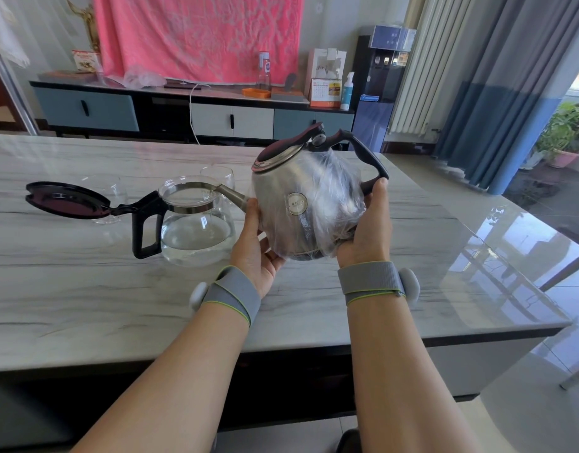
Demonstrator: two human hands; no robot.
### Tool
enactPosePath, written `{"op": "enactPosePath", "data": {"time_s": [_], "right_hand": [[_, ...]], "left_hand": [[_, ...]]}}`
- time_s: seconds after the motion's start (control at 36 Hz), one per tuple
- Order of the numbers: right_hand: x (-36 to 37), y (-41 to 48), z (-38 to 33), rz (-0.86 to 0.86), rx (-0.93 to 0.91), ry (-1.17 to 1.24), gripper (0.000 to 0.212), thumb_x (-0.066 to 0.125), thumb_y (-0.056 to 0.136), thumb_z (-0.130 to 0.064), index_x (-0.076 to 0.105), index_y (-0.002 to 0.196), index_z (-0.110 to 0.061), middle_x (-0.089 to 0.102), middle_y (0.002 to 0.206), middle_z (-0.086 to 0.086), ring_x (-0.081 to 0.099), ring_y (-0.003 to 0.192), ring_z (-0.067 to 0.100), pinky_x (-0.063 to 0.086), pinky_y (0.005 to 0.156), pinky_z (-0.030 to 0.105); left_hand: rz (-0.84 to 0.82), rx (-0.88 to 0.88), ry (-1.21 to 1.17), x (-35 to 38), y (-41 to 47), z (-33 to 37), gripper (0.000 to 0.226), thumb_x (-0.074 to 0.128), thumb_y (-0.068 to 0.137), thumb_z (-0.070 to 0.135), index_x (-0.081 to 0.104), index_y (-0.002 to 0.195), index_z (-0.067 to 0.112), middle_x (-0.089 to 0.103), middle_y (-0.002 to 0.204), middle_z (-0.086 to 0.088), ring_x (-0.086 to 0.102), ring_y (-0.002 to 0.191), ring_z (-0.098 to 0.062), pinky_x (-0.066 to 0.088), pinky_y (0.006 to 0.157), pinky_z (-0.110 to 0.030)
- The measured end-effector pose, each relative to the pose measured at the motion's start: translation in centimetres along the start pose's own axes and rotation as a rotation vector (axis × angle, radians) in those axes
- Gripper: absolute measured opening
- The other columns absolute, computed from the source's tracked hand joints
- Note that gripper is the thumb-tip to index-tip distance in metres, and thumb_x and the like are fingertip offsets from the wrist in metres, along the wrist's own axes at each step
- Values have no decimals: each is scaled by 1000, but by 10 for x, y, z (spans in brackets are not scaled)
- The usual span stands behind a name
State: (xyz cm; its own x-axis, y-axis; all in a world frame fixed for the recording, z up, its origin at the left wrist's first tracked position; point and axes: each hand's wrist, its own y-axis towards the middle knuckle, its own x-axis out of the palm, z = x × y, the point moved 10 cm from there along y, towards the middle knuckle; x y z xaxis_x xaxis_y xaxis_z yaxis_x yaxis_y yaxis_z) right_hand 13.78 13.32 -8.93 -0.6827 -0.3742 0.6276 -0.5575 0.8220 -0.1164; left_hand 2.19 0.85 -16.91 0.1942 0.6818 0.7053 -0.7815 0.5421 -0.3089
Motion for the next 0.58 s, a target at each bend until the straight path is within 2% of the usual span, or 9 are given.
{"op": "enactPosePath", "data": {"time_s": [0.08, 0.22, 0.36, 0.44, 0.5, 0.58], "right_hand": [[0, 0, 0, -1, 1, 3, 37, 56, 106, -51, 73, 92, -21, 80, 100, -1, 76, 98, 20, 62, 92, 40], [0, 1, 0, -7, 5, 11, 38, 54, 107, -50, 71, 86, -22, 80, 91, -4, 76, 92, 18, 61, 85, 37], [0, 1, 0, -11, 9, 11, 38, 53, 107, -51, 72, 88, -22, 80, 93, -3, 76, 95, 19, 61, 88, 38], [0, 2, 1, -12, 15, 6, 40, 53, 107, -52, 71, 85, -24, 80, 88, -5, 76, 90, 17, 61, 80, 36], [0, 2, 1, -15, 18, 2, 41, 52, 107, -53, 70, 83, -25, 79, 84, -6, 76, 87, 16, 59, 75, 34], [0, 2, 2, -13, 20, 0, 41, 52, 107, -53, 71, 84, -25, 80, 86, -5, 75, 90, 18, 59, 75, 35]], "left_hand": [[-3, -4, -1, 0, 0, 0, 59, 70, 81, 63, 67, 112, 13, 74, 99, -14, 74, 83, -23, 61, 64, -35], [0, -3, -4, 0, 0, -1, 60, 70, 80, 63, 67, 114, 13, 74, 101, -14, 74, 85, -24, 61, 66, -35], [1, 1, -1, 1, -1, 0, 61, 71, 79, 63, 67, 114, 13, 73, 104, -13, 73, 87, -24, 60, 62, -34], [2, 1, 3, 1, -1, 0, 63, 70, 79, 64, 67, 116, 13, 74, 102, -13, 74, 86, -24, 61, 64, -35], [1, 2, 2, 1, -1, 0, 66, 71, 76, 64, 67, 117, 13, 74, 103, -14, 74, 87, -24, 62, 67, -36], [-2, 2, 5, 2, -2, 0, 72, 73, 66, 65, 67, 115, 13, 74, 104, -15, 74, 87, -25, 62, 68, -37]]}}
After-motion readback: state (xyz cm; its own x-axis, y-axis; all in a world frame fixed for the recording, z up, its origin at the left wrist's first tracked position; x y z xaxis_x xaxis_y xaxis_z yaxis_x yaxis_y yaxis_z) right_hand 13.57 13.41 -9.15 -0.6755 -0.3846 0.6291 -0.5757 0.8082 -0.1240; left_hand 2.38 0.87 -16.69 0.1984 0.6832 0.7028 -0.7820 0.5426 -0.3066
